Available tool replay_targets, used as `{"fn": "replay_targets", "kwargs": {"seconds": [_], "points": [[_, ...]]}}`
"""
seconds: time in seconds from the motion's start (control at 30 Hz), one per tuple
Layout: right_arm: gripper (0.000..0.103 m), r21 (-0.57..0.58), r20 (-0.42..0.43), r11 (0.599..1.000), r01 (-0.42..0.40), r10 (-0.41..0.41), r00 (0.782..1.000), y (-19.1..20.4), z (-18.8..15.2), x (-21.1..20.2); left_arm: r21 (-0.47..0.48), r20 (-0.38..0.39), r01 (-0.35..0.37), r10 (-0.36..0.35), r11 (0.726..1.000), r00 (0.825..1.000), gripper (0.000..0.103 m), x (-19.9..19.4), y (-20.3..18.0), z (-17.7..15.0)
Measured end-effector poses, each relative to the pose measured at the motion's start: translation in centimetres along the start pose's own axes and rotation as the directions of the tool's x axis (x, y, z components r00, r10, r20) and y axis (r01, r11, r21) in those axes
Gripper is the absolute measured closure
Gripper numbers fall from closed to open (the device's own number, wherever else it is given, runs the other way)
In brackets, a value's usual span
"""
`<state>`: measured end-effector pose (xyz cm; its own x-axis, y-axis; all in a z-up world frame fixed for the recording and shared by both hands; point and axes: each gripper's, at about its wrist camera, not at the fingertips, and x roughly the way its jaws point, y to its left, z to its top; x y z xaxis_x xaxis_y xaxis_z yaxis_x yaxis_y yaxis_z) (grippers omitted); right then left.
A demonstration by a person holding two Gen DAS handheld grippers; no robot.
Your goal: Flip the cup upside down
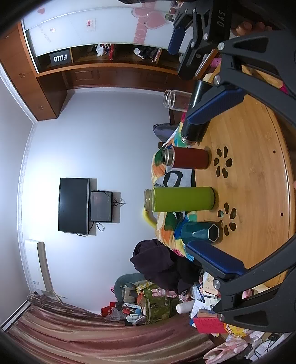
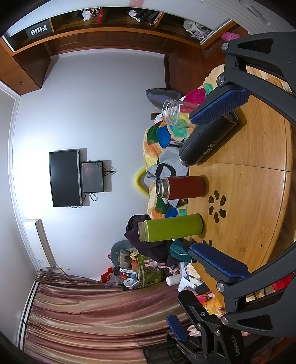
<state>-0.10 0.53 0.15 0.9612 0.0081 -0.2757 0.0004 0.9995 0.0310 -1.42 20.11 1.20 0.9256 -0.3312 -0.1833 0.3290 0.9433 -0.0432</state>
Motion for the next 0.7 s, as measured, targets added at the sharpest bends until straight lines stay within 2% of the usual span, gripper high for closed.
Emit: {"fn": "replay_targets", "kwargs": {"seconds": [0.2,0.37,0.43,0.53,0.6,0.7], "points": [[0.000,0.001,-0.011,1.000,0.001,-0.001,1.000,0.0,0.0,0.6,0.002,-0.027,0.002,-0.002,1.000,1.000,0.000,1.2,0.7,-0.1],[0.000,0.006,-0.026,1.000,0.001,-0.001,1.000,-0.3,0.0,1.7,0.004,-0.086,-0.038,0.038,0.999,0.996,0.000,4.3,3.2,0.5],[0.000,0.009,-0.032,1.000,0.002,-0.002,0.999,-0.4,-0.1,2.1,0.025,-0.127,-0.075,0.077,0.997,0.989,0.000,6.5,4.4,0.6],[0.000,0.012,-0.040,1.000,0.002,-0.002,0.999,-0.7,-0.3,2.8,0.036,-0.214,-0.112,0.117,0.993,0.970,0.000,10.3,6.8,0.5],[0.000,0.016,-0.048,1.000,0.003,-0.002,0.999,-0.9,-0.4,3.3,-0.008,-0.297,-0.124,0.116,0.992,0.948,0.000,13.3,9.2,0.1],[0.000,0.023,-0.068,1.000,0.004,-0.002,0.998,-1.2,-0.7,4.1,-0.060,-0.375,-0.142,0.110,0.988,0.920,0.000,17.0,11.6,-0.6]]}}
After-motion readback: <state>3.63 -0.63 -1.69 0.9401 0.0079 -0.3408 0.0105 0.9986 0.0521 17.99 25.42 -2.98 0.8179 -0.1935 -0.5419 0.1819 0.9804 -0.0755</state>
